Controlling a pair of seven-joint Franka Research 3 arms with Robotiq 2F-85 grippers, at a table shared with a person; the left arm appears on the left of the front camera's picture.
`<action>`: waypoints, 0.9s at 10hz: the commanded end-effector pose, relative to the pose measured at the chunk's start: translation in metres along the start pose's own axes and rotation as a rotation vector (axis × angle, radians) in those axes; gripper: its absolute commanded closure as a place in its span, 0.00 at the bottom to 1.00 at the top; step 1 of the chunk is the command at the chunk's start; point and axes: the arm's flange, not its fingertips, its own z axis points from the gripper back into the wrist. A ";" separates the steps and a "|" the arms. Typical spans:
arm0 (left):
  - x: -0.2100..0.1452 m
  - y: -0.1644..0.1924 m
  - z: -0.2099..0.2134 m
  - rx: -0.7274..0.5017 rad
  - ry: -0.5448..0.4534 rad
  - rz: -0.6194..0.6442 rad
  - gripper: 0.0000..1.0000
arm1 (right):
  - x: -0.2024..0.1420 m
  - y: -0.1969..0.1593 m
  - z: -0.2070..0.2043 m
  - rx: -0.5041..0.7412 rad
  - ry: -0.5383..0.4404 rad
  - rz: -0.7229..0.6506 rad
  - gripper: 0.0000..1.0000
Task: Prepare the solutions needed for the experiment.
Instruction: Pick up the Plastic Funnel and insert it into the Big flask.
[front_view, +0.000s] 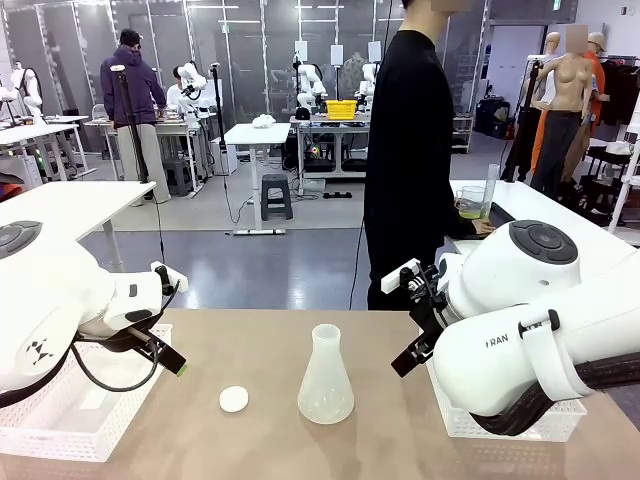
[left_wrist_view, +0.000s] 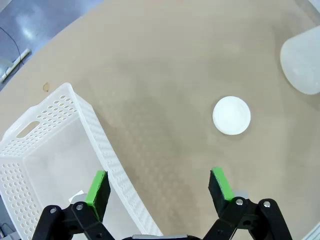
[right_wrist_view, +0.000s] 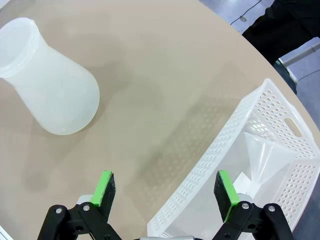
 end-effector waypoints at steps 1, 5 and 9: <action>0.000 0.000 0.000 0.000 0.000 0.000 0.00 | 0.000 0.000 0.000 0.000 0.000 -0.002 0.00; 0.000 0.000 0.000 0.000 0.000 0.000 0.00 | 0.000 0.000 0.000 0.000 0.000 -0.002 0.00; 0.000 0.000 0.000 0.000 0.000 0.000 0.00 | 0.000 0.000 0.000 0.000 0.000 -0.002 0.00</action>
